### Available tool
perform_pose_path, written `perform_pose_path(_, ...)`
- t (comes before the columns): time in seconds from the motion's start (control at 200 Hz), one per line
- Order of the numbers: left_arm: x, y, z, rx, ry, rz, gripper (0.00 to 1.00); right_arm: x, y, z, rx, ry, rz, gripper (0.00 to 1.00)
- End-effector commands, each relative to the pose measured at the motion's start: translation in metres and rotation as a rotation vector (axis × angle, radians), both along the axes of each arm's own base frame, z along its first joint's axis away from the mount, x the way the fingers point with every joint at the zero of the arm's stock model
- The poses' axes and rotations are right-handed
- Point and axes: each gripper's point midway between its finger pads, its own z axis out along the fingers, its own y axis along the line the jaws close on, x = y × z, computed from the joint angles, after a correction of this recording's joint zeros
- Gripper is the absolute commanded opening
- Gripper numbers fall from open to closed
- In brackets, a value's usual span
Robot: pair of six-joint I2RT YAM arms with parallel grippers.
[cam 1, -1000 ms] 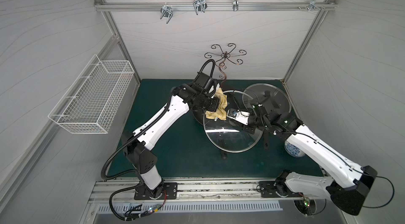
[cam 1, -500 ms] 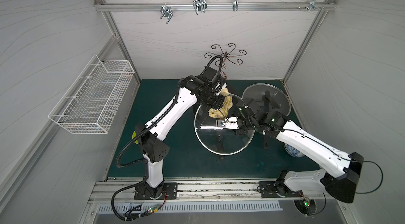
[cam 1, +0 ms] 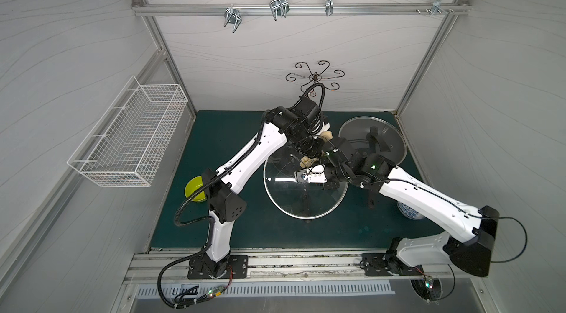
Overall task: Wipe the pot lid with a cloth
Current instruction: Wipe the pot lid.
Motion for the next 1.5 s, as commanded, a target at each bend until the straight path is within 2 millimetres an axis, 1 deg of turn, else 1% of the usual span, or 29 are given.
perform_pose_path(0.0,0.008,0.005,0.005,0.008,-0.029,0.022,0.00,0.015,0.022,0.080,0.240,-0.175,0.003,0.00)
perform_pose_path(0.21,0.035,0.033,0.025,-0.042,-0.097,0.158,0.00,0.032,0.004,0.090,0.303,-0.133,-0.118,0.00)
perform_pose_path(0.33,0.046,0.049,0.034,-0.068,-0.134,0.231,0.00,0.044,-0.008,0.094,0.347,-0.099,-0.198,0.00)
perform_pose_path(0.46,0.054,0.066,0.043,-0.086,-0.179,0.305,0.00,0.058,-0.022,0.104,0.414,-0.072,-0.299,0.00)
perform_pose_path(0.645,0.060,0.079,0.049,-0.094,-0.232,0.387,0.00,0.082,-0.043,0.121,0.523,-0.013,-0.503,0.00)
perform_pose_path(0.755,0.061,0.080,0.049,-0.119,-0.242,0.421,0.00,0.094,-0.054,0.134,0.614,0.058,-0.627,0.00)
perform_pose_path(0.8,0.060,0.078,0.050,-0.138,-0.249,0.430,0.00,0.097,-0.056,0.138,0.642,0.079,-0.657,0.00)
perform_pose_path(0.82,0.060,0.076,0.055,-0.155,-0.261,0.432,0.00,0.099,-0.058,0.140,0.654,0.087,-0.673,0.00)
perform_pose_path(0.83,0.059,0.076,0.048,-0.146,-0.252,0.432,0.00,0.100,-0.058,0.141,0.664,0.094,-0.683,0.00)
perform_pose_path(0.84,0.058,0.076,0.047,-0.148,-0.253,0.430,0.00,0.101,-0.059,0.142,0.671,0.099,-0.690,0.00)
perform_pose_path(0.956,0.052,0.066,0.046,-0.147,-0.337,0.395,0.00,0.109,-0.065,0.153,0.752,0.157,-0.743,0.00)
perform_pose_path(1.131,0.035,0.045,0.039,-0.101,-0.445,0.295,0.00,0.121,-0.071,0.164,0.822,0.212,-0.794,0.00)
perform_pose_path(1.281,0.022,0.026,0.028,-0.050,-0.463,0.220,0.00,0.126,-0.075,0.170,0.847,0.224,-0.818,0.00)
perform_pose_path(1.336,0.017,0.019,0.027,-0.052,-0.463,0.203,0.00,0.128,-0.075,0.171,0.858,0.234,-0.827,0.00)
perform_pose_path(1.496,0.003,-0.009,0.023,-0.089,-0.428,0.120,0.00,0.125,-0.071,0.176,0.898,0.259,-0.807,0.00)
